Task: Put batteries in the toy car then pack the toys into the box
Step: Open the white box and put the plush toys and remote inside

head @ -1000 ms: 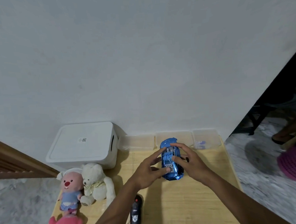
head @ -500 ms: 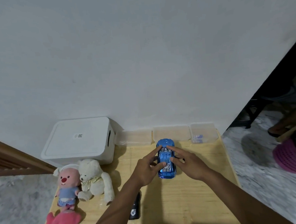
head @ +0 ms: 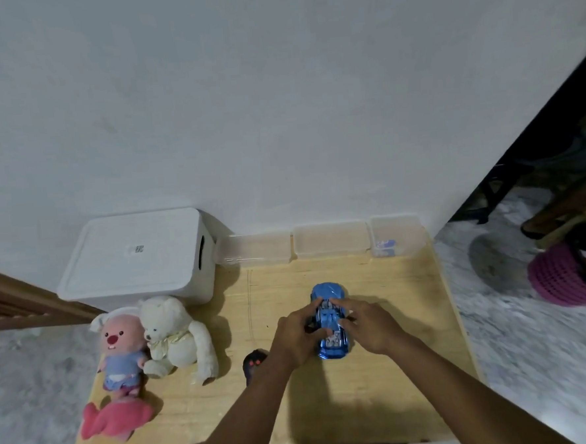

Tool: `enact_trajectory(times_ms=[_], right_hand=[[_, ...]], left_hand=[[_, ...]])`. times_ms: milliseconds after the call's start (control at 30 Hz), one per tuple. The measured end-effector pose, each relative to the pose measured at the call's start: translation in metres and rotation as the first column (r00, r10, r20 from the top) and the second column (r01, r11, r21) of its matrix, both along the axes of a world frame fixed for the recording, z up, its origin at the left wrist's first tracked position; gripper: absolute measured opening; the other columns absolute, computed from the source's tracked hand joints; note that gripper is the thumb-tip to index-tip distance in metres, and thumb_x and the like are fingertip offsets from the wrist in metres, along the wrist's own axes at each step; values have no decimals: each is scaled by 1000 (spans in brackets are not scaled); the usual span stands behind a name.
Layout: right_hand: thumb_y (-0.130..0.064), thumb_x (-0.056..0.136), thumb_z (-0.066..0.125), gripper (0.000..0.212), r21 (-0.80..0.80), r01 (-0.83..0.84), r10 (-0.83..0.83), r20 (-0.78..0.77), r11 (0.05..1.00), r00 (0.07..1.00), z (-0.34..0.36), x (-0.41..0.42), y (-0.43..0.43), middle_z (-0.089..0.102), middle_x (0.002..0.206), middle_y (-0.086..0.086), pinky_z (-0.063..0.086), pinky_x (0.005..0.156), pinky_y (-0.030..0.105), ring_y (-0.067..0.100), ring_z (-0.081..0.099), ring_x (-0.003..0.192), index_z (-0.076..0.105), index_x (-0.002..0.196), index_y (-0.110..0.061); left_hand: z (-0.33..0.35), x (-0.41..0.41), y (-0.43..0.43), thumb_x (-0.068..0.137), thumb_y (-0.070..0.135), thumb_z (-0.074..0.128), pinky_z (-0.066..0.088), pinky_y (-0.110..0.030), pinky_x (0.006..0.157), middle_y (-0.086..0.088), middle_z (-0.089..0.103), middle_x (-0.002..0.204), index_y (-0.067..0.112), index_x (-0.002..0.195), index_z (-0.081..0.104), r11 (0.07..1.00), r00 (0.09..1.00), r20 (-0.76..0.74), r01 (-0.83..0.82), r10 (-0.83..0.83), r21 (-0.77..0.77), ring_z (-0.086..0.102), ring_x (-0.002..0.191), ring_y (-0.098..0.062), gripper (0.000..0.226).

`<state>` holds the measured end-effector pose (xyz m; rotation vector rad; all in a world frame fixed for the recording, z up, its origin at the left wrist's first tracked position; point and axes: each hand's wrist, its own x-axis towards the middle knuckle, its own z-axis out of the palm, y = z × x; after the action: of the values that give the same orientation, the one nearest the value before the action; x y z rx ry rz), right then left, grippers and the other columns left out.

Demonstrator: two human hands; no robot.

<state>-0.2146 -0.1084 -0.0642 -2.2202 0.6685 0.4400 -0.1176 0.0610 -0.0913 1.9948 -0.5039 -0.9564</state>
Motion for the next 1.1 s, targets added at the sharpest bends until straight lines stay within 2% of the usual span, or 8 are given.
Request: enact_trajectory(times_ms=[267,367,433,567,733,900,1000,1100], right_hand=[[-39,97,57,50,-95,-39,35,-45,995,998,3,-4,3,68,123,-5,55,82,33,16,66,102,44,143,-50],[-39,95,58,47,-171,-40,41,0,984,999,12,2,-1,70,117,-5,53,81,33,18,66,102,49,141,-44],[-39,95,58,42,-191,-6,19,69,982,997,21,14,-3,71,111,-6,54,81,33,18,66,100,54,136,-42],[-43,91,63,34,-111,38,-20,163,993,986,37,51,7,64,82,-16,55,81,35,12,65,89,59,124,-48],[-50,88,66,37,2,119,-118,195,993,974,32,96,36,64,94,-19,54,89,35,13,63,100,59,125,-49],[-45,88,69,48,122,264,-281,153,957,947,4,126,55,67,115,-3,51,94,32,17,61,115,56,134,-40],[-42,90,68,50,72,289,-297,149,955,943,-7,135,63,66,124,-2,48,93,31,19,58,118,52,137,-39],[-38,91,68,46,41,348,-348,213,937,913,-15,139,73,65,127,-4,49,91,31,17,60,114,51,133,-40]], left_hand=[[12,0,0,84,16,82,53,-25,104,5,74,123,26,145,57,996,996,74,48,-53,72,67,109,-1,67],[29,15,7,88,19,78,57,-19,89,9,73,109,34,134,65,994,987,154,33,-48,103,66,93,0,51],[41,37,18,90,18,77,55,-11,75,3,70,110,31,133,66,994,981,193,-52,32,100,65,87,-4,46],[56,86,46,89,28,79,59,-32,84,-3,72,116,25,130,64,963,921,341,-243,189,121,68,94,-16,44],[45,124,60,87,28,80,50,-25,83,-10,71,121,19,138,54,950,901,399,-257,170,177,68,99,-21,58],[30,128,56,86,28,81,51,-39,104,-8,58,141,23,153,35,953,918,324,-277,226,120,59,125,-28,81],[18,132,55,87,32,80,46,-34,105,-8,55,148,24,157,27,960,922,330,-252,201,119,55,132,-28,88],[13,135,54,88,35,78,41,-25,96,-7,54,148,23,157,26,960,919,344,-247,190,130,60,127,-28,87]])
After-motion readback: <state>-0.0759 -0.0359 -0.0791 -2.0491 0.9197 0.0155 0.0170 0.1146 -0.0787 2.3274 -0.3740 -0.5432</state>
